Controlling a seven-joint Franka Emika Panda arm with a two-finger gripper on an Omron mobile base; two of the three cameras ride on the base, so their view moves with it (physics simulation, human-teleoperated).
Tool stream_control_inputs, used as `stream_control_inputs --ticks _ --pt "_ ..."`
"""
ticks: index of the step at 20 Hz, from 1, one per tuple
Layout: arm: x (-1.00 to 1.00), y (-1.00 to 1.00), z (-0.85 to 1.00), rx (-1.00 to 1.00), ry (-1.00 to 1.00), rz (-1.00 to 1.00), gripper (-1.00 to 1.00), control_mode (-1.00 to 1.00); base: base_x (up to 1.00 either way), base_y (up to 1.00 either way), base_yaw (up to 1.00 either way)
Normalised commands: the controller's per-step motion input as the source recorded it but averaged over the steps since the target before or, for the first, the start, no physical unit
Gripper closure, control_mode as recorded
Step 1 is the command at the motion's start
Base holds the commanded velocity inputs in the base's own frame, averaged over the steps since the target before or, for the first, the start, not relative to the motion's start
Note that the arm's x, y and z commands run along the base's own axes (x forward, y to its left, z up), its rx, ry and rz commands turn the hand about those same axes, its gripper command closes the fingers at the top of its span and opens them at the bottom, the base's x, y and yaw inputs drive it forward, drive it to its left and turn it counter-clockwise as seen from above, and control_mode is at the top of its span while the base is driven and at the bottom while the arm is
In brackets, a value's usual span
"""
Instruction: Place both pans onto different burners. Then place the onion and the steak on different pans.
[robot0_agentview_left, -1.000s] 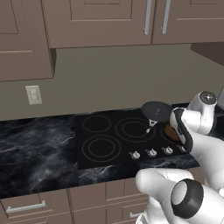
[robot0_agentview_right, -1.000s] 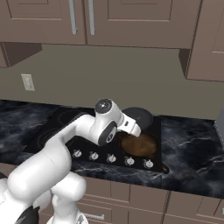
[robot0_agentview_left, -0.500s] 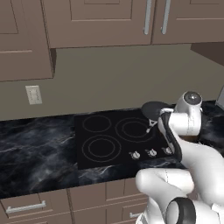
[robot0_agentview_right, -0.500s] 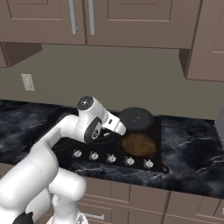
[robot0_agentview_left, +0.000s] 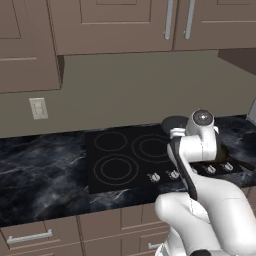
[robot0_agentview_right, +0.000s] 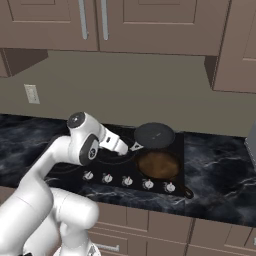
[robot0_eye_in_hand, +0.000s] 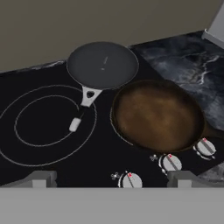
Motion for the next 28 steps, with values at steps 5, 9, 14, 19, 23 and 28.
stream_control_inputs --ticks 5,9,14,19,23,28 --pt "-0.03 0.29 0.06 0.04 0.00 0.03 -1.00 -1.00 0.00 0.00 0.00" --pt "0.00 0.04 0.03 0.13 0.00 0.13 -1.00 -1.00 0.00 0.00 0.00" --pt "0.00 0.00 0.00 0.15 0.02 0.17 -1.00 -1.00 0.00 0.00 0.00" --pt "0.00 0.08 0.00 0.10 0.03 0.15 -1.00 -1.00 0.00 0.00 0.00" --pt "0.00 0.21 0.00 0.00 0.00 0.03 -1.00 -1.00 0.00 0.00 0.00" --pt "0.00 0.05 0.00 0.00 0.00 0.00 -1.00 1.00 -0.02 0.26 0.00"
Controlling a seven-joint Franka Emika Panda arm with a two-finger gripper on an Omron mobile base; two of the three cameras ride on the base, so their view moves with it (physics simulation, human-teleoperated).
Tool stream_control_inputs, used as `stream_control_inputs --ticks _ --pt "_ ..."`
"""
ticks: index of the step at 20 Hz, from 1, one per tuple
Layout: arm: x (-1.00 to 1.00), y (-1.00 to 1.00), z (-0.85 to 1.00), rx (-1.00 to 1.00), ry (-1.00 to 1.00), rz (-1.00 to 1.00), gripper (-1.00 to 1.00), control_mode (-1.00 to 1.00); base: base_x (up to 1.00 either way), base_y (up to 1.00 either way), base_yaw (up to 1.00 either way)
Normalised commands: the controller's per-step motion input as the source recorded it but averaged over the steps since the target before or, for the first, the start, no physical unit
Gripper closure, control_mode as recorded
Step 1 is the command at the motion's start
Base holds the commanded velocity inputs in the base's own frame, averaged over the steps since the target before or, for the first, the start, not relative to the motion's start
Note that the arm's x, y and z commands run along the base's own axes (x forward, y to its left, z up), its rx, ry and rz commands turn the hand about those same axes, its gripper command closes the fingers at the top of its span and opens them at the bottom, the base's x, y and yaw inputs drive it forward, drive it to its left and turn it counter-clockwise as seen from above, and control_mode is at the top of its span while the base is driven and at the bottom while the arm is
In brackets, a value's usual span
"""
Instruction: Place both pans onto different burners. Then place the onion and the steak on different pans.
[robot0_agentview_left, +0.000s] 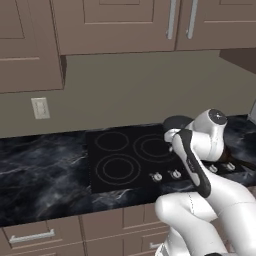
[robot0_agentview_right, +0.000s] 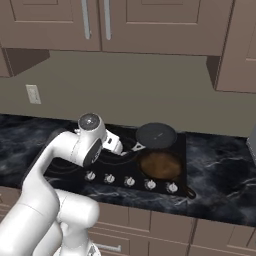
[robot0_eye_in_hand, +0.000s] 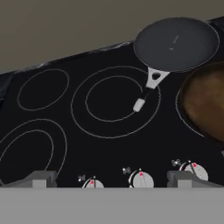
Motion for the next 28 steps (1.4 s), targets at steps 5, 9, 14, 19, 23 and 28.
stream_control_inputs --ticks 5,9,14,19,23,28 --pt "0.00 0.00 0.00 0.00 0.00 0.00 -1.00 1.00 -0.27 0.30 0.00" --pt "0.00 0.00 0.00 0.00 0.00 0.00 -1.00 1.00 -0.34 0.19 0.00" --pt "0.00 0.00 0.00 0.00 0.00 0.00 -1.00 1.00 -0.27 0.09 0.00" --pt "0.00 0.00 0.00 0.00 0.00 0.00 -1.00 1.00 -0.02 0.00 0.01" --pt "0.00 0.00 0.00 0.00 0.00 0.00 -1.00 1.00 0.00 -0.16 0.02" --pt "0.00 0.00 0.00 0.00 0.00 0.00 -1.00 1.00 -0.02 -0.33 0.02"
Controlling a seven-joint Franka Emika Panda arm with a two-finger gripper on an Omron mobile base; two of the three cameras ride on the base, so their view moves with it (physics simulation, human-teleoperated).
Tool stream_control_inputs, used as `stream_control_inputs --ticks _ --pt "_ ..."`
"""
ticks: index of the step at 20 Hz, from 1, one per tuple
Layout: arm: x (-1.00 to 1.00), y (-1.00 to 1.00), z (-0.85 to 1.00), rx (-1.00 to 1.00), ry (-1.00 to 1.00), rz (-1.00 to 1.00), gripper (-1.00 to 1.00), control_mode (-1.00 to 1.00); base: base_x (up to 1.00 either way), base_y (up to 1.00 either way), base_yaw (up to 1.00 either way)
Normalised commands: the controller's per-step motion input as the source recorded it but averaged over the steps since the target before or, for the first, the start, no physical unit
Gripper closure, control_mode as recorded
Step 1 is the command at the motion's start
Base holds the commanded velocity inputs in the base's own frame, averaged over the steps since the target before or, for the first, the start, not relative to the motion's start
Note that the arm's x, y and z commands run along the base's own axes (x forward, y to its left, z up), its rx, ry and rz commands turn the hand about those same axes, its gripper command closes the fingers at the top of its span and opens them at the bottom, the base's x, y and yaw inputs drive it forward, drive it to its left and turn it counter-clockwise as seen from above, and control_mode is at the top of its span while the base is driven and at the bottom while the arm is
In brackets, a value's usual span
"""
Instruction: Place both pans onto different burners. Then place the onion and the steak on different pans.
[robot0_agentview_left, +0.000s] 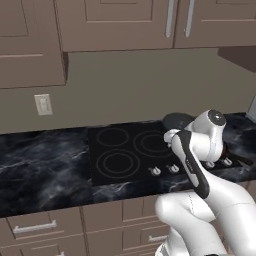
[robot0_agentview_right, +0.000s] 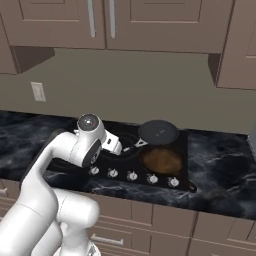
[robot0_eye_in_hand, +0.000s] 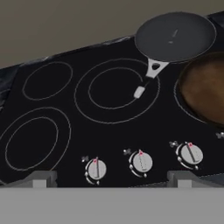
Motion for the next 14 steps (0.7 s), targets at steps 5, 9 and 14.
stream_control_inputs --ticks 5,9,14 --pt "0.00 0.00 0.00 0.00 0.00 0.00 -1.00 1.00 -0.06 -0.42 0.01" --pt "0.00 0.00 0.00 0.00 0.00 0.00 -1.00 1.00 -0.09 -0.44 0.01" --pt "0.00 0.00 0.00 0.00 0.00 0.00 -1.00 1.00 -0.13 -0.45 0.02"
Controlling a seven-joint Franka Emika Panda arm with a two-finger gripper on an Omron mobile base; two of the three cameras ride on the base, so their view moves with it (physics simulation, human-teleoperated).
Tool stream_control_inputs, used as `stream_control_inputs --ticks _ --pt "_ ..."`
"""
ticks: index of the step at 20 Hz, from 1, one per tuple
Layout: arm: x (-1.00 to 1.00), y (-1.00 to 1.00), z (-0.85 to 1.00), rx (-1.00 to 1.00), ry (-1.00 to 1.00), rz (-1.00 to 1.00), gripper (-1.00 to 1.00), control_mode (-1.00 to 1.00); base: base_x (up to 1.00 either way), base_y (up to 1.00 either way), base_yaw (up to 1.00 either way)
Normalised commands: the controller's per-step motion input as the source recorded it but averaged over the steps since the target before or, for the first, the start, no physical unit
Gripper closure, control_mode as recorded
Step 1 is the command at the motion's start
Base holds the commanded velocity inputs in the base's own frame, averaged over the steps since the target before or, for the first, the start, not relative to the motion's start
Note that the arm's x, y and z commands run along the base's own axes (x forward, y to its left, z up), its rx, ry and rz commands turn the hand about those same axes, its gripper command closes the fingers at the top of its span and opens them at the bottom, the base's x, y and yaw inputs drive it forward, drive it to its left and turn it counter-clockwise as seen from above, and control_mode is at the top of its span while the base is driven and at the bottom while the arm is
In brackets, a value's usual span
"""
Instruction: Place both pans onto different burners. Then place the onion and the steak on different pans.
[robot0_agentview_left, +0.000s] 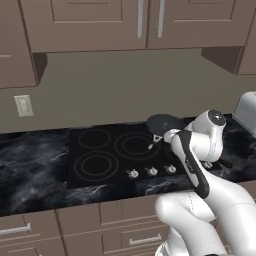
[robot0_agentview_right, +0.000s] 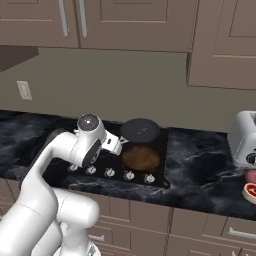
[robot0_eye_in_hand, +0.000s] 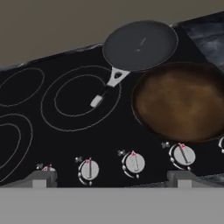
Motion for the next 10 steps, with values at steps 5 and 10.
stream_control_inputs --ticks 5,10 --pt "0.00 0.00 0.00 0.00 0.00 0.00 -1.00 1.00 -0.11 -0.44 0.03" --pt "0.00 0.00 0.00 0.00 0.00 0.00 -1.00 1.00 -0.11 -0.45 0.04"
